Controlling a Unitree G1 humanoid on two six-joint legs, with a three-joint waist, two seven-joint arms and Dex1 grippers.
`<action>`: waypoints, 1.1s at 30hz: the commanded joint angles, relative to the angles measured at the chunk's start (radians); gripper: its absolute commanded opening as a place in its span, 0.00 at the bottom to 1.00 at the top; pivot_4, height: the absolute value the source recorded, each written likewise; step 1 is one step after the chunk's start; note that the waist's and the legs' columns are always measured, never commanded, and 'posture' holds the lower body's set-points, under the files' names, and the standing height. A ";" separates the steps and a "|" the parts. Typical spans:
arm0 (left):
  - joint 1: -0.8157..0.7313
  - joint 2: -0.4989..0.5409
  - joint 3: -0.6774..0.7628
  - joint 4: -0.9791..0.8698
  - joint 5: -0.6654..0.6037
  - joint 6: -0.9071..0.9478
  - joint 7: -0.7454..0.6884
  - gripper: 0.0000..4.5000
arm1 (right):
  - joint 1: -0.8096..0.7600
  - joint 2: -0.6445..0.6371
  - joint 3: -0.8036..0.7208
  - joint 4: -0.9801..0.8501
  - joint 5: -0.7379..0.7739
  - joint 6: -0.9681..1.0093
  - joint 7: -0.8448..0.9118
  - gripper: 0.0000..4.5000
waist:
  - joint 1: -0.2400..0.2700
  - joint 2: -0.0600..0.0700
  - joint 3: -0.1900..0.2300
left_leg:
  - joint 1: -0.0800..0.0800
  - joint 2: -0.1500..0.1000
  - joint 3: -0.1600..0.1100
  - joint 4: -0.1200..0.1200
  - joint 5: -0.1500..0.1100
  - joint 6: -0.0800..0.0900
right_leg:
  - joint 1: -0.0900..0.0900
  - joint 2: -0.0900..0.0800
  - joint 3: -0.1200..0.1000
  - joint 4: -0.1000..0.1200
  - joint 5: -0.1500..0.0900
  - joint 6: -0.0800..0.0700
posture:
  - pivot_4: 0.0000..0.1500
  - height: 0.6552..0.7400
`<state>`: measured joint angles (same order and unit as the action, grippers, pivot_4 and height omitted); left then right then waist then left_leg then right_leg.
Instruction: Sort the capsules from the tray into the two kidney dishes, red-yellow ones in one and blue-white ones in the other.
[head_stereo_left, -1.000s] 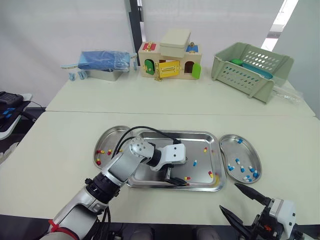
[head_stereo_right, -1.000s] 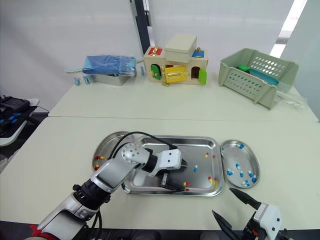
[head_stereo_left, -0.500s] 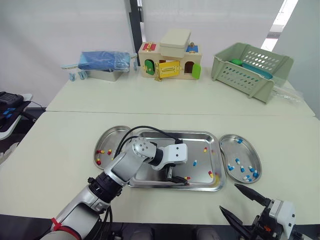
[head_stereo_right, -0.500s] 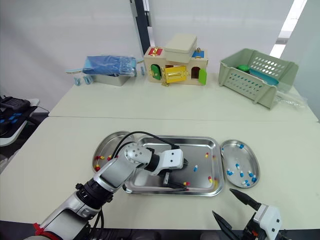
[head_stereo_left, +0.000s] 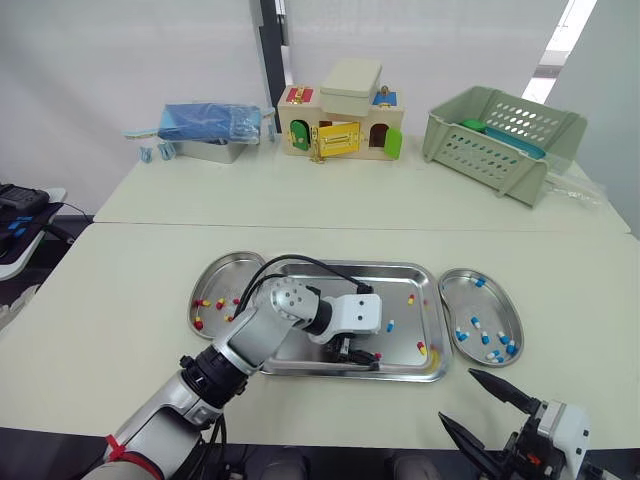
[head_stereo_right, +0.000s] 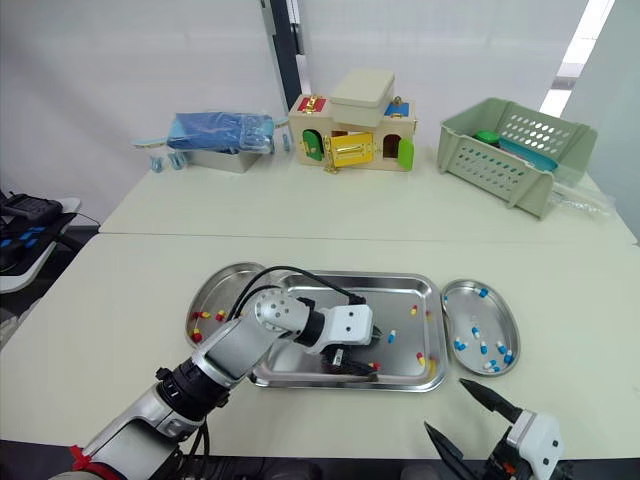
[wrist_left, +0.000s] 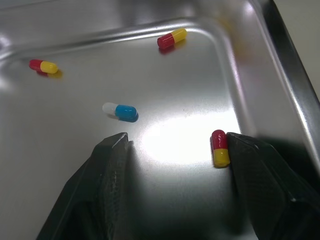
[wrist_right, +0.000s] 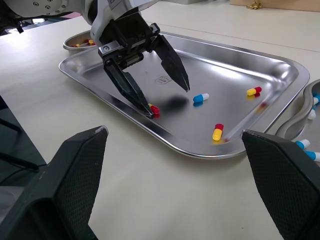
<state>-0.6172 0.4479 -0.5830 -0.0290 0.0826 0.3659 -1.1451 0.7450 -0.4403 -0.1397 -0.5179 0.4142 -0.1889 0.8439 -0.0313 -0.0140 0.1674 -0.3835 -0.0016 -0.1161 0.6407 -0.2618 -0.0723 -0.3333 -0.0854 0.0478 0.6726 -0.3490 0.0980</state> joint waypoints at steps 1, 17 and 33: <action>0.000 -0.001 -0.021 0.006 0.029 -0.010 0.007 0.73 | 0.003 0.003 -0.003 -0.014 0.006 -0.015 -0.010 1.00 | 0.000 0.000 0.000 | 0.000 0.000 0.000 0.000 0.000 0.000 | 0.000 0.000 0.000 0.000 0.000 0.000 | 1.00 1.00; -0.002 0.005 -0.033 0.018 0.046 -0.031 -0.009 0.17 | -0.012 -0.010 0.005 -0.035 0.005 0.009 -0.040 1.00 | 0.000 0.000 0.000 | 0.000 0.000 0.000 0.000 0.000 0.000 | 0.000 0.000 0.000 0.000 0.000 0.000 | 1.00 1.00; 0.014 0.055 0.022 -0.059 -0.009 -0.016 -0.057 0.01 | -0.006 -0.037 -0.011 -0.026 0.015 -0.010 -0.002 1.00 | 0.000 0.001 0.000 | 0.000 0.000 0.000 0.000 0.000 0.000 | 0.000 0.000 0.000 0.001 0.000 0.000 | 1.00 1.00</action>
<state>-0.6019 0.4936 -0.5800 -0.0547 0.0819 0.3420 -1.1931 0.7348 -0.4678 -0.1357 -0.5190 0.4148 -0.1813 0.8313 -0.0317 -0.0135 0.1670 -0.3835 -0.0017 -0.1165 0.6412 -0.2619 -0.0722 -0.3333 -0.0854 0.0478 0.6733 -0.3490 0.0981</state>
